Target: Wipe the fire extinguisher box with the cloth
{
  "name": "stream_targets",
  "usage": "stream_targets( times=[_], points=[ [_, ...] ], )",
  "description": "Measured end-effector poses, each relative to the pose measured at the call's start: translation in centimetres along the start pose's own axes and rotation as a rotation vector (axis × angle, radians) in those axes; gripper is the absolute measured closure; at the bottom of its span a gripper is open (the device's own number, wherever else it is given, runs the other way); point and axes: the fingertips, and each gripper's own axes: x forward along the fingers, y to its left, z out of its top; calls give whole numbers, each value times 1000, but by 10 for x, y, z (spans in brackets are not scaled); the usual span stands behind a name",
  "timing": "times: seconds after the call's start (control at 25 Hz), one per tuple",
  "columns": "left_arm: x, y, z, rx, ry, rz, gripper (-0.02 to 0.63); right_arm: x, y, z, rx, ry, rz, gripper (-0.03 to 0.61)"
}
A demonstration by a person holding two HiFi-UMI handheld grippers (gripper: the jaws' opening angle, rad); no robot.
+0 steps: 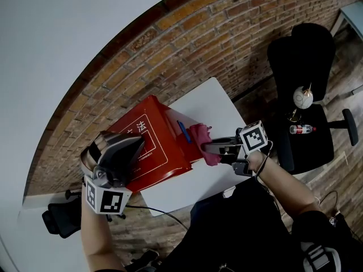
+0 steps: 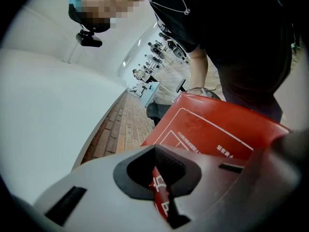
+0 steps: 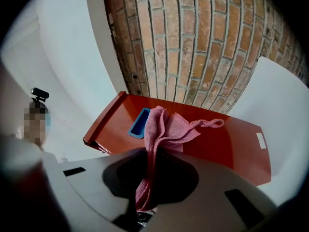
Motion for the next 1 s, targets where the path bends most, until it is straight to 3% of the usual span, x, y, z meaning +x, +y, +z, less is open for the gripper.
stream_targets(
  times=[1.0],
  points=[
    [0,0,1,0,0,0,584,8,48,9,-18,-18,78,517]
  ],
)
